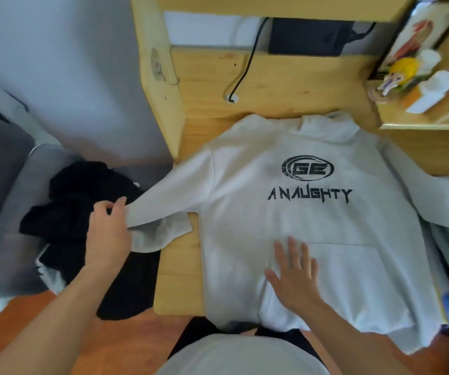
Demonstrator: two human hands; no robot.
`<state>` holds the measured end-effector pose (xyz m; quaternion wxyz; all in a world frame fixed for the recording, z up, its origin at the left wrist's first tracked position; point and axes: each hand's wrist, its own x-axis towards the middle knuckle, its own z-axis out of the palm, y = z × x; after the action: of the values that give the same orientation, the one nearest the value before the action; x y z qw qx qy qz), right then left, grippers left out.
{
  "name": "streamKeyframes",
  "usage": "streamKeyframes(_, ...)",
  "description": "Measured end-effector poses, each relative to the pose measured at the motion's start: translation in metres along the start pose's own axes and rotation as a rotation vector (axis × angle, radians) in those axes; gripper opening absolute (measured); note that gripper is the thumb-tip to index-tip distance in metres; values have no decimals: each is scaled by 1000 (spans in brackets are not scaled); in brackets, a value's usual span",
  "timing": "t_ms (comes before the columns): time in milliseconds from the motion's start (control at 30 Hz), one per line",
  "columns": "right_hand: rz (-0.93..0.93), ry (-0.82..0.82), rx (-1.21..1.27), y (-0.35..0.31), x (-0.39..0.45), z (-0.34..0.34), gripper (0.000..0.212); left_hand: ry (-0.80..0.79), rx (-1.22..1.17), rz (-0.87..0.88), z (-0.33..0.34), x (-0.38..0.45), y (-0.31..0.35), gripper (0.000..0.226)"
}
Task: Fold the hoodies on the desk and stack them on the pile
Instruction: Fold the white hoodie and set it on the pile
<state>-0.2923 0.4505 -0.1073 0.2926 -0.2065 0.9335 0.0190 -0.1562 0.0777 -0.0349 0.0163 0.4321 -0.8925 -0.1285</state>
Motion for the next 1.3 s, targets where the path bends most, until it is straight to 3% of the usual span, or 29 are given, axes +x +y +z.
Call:
streamKeyframes(100,3,-51,-3,-2,9,0,79,158,-191,-242,-26,9,-3,35)
streamKeyframes(167,16,-91,35,-7,14,-12,82,328,-321,-284,-48,9,12,34)
streamKeyframes(267,2,-152,129,-3,13,-28,80,521,-376,87,-58,-16,64,45)
streamKeyframes(333,-3,-170,310,6,10,-42,70,408,-217,431,-37,-46,107,48)
streamKeyframes(400,56,-188,730,15,5,-63,62,92,68,625,6,-78,129,49)
streamKeyframes(467,145,-130,1113,26,-3,-82,57,-289,233,465,50,-96,121,64)
streamKeyframes(533,184,-70,1154,40,-7,-90,55,-501,219,266,70,-104,100,74)
streamKeyframes(600,212,-50,1106,52,-11,-87,55,-428,73,270,75,-109,81,63)
streamKeyframes(700,261,1,1075,57,-15,-71,54,-270,-188,222,66,-115,66,13)
streamKeyframes(733,276,28,1050,54,-17,-66,53,-243,-234,168,63,-116,67,9)
streamKeyframes(833,326,127,996,43,-17,-62,41,-384,-402,-124,63,-112,72,12)
streamKeyframes(900,331,58,1084,26,-16,-60,32,-578,-526,-232,72,-111,77,20)
streamKeyframes(967,310,-143,1210,-9,-18,-53,36,-619,-455,-178,84,-115,82,26)
streamKeyframes(1000,264,-225,1177,-28,-16,-47,48,-582,-409,-165,90,-118,83,25)
streamKeyframes(1067,175,-266,968,-63,-9,-28,76,-523,-343,-148,92,-123,86,21)
streamKeyframes(1100,177,-224,869,-75,-6,-20,80,-500,-339,-138,93,-126,86,19)
streamKeyframes(1167,235,-156,814,-87,1,-24,50,-515,-339,-93,95,-131,80,23)
streamKeyframes(1233,215,-144,932,-87,-2,-46,19,-544,-333,-16,96,-137,73,42)
streamKeyframes(1300,81,-91,1082,-70,-12,-75,24,-550,-250,99,98,-139,66,61)
